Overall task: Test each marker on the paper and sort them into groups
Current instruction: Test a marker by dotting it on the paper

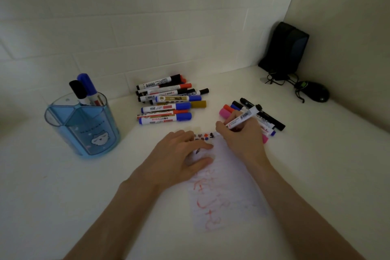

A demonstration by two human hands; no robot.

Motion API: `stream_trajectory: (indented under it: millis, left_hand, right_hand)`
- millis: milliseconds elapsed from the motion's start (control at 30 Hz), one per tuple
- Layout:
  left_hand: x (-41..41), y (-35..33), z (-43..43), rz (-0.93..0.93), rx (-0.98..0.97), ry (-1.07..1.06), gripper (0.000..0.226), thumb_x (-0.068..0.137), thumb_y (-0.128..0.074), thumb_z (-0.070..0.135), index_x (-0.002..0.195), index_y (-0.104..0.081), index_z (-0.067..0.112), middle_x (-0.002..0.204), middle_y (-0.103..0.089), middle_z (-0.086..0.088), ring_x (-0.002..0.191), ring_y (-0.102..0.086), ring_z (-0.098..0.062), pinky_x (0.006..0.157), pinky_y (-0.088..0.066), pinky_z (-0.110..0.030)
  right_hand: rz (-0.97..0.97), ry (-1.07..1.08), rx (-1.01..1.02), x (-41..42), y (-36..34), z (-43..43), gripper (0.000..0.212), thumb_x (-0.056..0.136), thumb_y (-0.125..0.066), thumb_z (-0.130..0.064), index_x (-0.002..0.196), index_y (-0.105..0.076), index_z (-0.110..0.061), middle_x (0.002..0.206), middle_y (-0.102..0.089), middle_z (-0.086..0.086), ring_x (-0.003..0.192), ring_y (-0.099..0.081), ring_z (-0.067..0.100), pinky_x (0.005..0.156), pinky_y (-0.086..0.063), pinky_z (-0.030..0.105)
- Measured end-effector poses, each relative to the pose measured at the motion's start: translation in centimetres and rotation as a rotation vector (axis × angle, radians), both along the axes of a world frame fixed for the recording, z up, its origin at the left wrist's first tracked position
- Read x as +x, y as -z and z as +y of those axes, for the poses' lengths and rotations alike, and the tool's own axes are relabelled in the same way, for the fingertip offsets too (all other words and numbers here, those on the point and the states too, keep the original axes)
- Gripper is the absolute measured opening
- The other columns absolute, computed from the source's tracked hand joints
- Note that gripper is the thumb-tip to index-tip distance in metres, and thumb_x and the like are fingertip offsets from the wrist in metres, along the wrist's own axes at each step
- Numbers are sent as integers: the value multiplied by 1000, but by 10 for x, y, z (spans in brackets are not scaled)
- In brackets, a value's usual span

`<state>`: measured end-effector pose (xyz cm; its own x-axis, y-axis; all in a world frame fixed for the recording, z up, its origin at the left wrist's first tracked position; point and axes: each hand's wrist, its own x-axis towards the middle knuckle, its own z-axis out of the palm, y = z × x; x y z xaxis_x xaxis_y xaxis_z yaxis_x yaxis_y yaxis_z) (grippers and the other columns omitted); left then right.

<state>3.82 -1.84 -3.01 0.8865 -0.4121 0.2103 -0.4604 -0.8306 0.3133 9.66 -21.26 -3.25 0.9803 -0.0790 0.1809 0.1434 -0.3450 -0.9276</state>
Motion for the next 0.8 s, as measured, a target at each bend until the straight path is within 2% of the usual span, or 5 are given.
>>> stream_trajectory:
  millis: [133, 233, 467, 633, 800]
  left_hand:
    - [0, 0, 0, 19, 9, -14, 56, 91, -35, 71, 134, -56, 42, 96, -40, 19, 87, -36, -2, 74, -26, -19]
    - [-1, 0, 0, 14, -3, -13, 55, 91, -36, 70, 133, -58, 42, 94, -39, 20, 86, -35, -1, 74, -26, -16]
    - [0, 0, 0, 40, 3, -20, 58, 89, -34, 73, 135, -56, 43, 95, -39, 18, 87, -36, -3, 77, -28, -23]
    - [0, 0, 1, 12, 4, -17, 51, 93, -41, 68, 133, -58, 42, 93, -40, 19, 85, -36, -2, 75, -27, -22]
    - [0, 2, 1, 6, -2, -13, 51, 92, -40, 70, 133, -58, 43, 93, -39, 19, 85, -35, -1, 75, -26, -21]
  right_hand:
    - [-10, -22, -4, -1, 1, -1, 28, 88, -81, -18, 66, -64, -24, 58, -68, -10, 51, -62, 1, 53, -55, 22]
    - [-29, -51, -18, -2, 0, 1, 29, 88, -79, -14, 67, -61, -24, 55, -65, -17, 49, -60, -4, 48, -46, 10]
    - [-15, -6, 30, 0, 0, 0, 31, 88, -81, -23, 65, -63, -28, 56, -67, -11, 47, -59, -1, 49, -50, 17]
    - [-17, -35, 2, 1, 1, 0, 35, 86, -80, -13, 62, -57, -23, 48, -58, -17, 42, -52, -3, 45, -42, 10]
    - [-27, -24, 35, 2, 2, 0, 34, 88, -79, -13, 62, -58, -23, 52, -62, -15, 51, -60, -1, 54, -51, 13]
